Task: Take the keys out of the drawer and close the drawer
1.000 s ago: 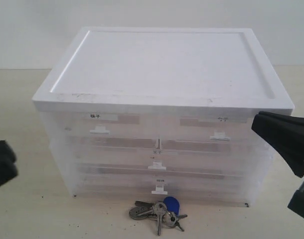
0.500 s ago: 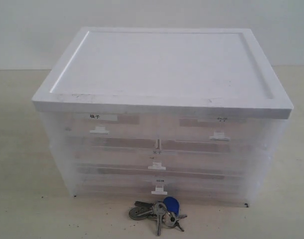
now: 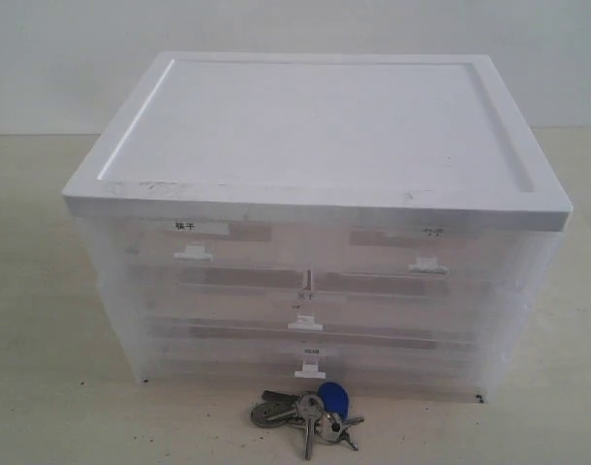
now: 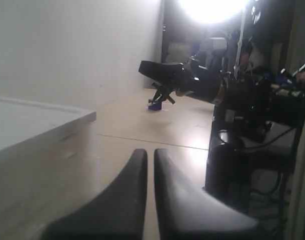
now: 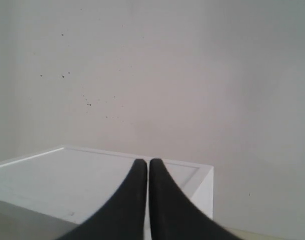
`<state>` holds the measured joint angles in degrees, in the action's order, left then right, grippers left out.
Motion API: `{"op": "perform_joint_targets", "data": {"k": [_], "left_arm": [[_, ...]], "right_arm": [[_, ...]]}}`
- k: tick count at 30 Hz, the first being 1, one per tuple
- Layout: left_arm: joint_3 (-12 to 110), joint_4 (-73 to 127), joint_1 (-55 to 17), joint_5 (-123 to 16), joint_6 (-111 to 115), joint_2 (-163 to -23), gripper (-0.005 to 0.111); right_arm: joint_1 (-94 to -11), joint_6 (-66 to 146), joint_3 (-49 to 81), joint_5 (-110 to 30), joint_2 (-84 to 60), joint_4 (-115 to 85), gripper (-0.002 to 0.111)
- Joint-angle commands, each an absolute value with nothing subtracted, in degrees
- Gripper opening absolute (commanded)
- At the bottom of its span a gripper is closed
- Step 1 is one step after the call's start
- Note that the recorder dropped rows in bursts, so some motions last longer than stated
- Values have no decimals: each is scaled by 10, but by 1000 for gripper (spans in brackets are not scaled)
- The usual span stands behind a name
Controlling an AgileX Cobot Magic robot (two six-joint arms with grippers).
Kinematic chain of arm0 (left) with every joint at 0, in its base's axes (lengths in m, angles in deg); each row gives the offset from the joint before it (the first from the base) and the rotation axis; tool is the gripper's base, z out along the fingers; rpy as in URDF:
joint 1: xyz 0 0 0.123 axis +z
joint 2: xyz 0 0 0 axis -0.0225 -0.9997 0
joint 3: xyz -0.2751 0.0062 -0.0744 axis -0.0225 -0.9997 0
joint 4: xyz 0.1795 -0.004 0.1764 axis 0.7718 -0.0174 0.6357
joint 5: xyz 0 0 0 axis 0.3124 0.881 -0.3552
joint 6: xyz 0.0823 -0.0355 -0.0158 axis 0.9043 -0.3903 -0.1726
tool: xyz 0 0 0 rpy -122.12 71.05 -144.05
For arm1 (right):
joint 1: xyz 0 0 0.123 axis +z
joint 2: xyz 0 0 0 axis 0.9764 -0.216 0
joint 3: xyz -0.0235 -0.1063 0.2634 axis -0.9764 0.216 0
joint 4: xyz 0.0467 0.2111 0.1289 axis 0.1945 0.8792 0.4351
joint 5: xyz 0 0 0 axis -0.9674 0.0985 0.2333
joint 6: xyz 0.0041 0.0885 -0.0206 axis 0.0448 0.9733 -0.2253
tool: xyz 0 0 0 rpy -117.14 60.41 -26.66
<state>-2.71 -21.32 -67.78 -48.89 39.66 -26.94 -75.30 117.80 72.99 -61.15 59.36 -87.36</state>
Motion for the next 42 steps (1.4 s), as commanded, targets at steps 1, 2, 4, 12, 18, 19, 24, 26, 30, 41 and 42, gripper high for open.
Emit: {"op": "perform_joint_targets", "data": {"k": [1,2,4,12,18,19,24,26,30,41,42], "left_arm": [[-29,-130,-679,-476,476,-267,5],[-29,-123,-679,-476,482,-267,5],[-29,-122,-679,-476,482,-267,5],[-29,-122,-679,-476,482,-267,5],[-29,-122,-679,-476,482,-267,5],[-29,-122,-679,-476,482,-267,5],[-45,-122,-677,-481,460,-267,5],[-59,-121,-667,-497,454,-267,5],[-102,1,-612,-586,277,-267,5],[-116,313,-378,-589,-77,-267,5],[-116,313,-354,-582,-82,-267,5]], "right_arm": [[-752,1181,726,-611,598,-877,0],[-752,1181,726,-611,598,-877,0],[-752,1181,726,-611,598,-877,0],[-752,1183,726,-611,598,-877,0],[-752,1183,726,-611,598,-877,0],[-752,1183,726,-611,598,-877,0],[-752,1184,726,-612,598,-877,0],[-752,1184,726,-614,598,-877,0],[-752,1184,726,-614,598,-877,0],[-752,1184,726,-614,598,-877,0],[-752,1184,726,-614,598,-877,0]]}}
